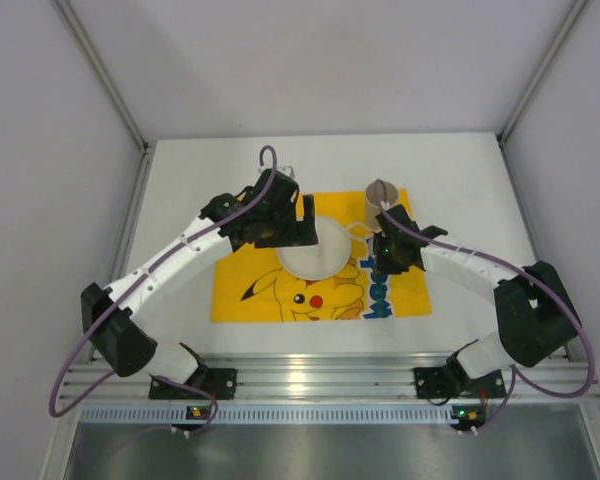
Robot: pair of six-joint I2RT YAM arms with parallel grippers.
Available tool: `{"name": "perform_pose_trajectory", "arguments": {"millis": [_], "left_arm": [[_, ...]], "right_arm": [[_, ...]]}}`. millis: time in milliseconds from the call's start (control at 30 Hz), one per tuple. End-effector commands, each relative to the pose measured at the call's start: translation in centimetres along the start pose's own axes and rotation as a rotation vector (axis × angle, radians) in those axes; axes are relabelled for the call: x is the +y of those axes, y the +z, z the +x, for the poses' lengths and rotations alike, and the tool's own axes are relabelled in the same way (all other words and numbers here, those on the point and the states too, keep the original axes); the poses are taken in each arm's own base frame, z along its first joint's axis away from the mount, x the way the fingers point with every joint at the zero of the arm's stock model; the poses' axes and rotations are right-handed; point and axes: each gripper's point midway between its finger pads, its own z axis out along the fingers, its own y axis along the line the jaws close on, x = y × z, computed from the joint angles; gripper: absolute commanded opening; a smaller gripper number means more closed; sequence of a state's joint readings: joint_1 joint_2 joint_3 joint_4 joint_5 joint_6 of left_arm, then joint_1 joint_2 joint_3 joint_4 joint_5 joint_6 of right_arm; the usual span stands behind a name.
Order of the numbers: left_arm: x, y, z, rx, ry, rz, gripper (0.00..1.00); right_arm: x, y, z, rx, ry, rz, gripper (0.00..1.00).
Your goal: Set the dinner table for one person
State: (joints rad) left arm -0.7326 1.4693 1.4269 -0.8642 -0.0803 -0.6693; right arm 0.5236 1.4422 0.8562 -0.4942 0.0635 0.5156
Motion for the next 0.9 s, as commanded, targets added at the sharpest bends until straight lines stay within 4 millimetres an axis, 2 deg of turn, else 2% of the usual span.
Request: {"name": "perform_pose_trajectory", "arguments": {"millis": [0,300,367,400,500,533,600,633,667,700,733,767,867], "left_arm": [[0.6,-2.1,-0.3,-0.039,-0.034,-0.005,0.94],[1.4,-2.8,0.4,-0.022,-0.024,-0.026,0.94],[1.3,-2.7,0.3,-0.018,-0.019,-0.025,0.94],[1.1,-2.7,0.2,-0.016,-0.015,-0.021,0.94],[0.6,-2.6,-0.2,-0.013,-0.002,-0.009,0.95],[0.4,-2.5,-0.4,-0.013,0.001,-0.007,0.94],[0.3,-2.4,-0.6,-0.017,0.01,-0.007,0.94],[0.2,-2.3,-0.7,-0.017,0.012,-0.005,0.95],[0.0,-2.2,-0.9,-0.023,0.011,0.0,0.95],[0.0,-2.1,-0.9,-0.024,0.011,0.004,0.95],[-0.1,-1.9,-0.7,-0.02,0.009,0.009,0.95],[-0.2,-1.8,-0.6,-0.02,0.009,0.014,0.94],[-0.3,-1.2,-0.3,-0.022,-0.001,0.031,0.95]], "right_arm": [[2.7,-0.1,-3.8,-0.121,-0.018,-0.054,0.0],[2.8,1.1,-4.5,-0.141,0.007,-0.03,0.0],[2.7,1.3,-4.6,-0.143,0.003,-0.021,0.03],[2.7,1.3,-4.8,-0.148,0.001,-0.016,0.06],[2.5,1.2,-4.9,-0.154,-0.006,-0.002,0.27],[2.4,0.9,-5.0,-0.159,-0.007,0.0,0.41],[2.2,0.2,-5.0,-0.158,-0.007,0.01,0.54],[2.2,-0.9,-5.6,-0.183,-0.003,0.005,0.6],[2.3,-1.8,-6.1,-0.199,0.004,0.002,0.61],[1.6,-2.5,-5.9,-0.199,0.005,0.036,0.62],[1.4,-4.3,-6.7,-0.245,0.019,0.031,0.67],[1.0,-5.2,-7.0,-0.265,0.037,0.038,0.69],[-1.4,-7.9,-7.9,-0.314,0.125,0.06,0.73]]}}
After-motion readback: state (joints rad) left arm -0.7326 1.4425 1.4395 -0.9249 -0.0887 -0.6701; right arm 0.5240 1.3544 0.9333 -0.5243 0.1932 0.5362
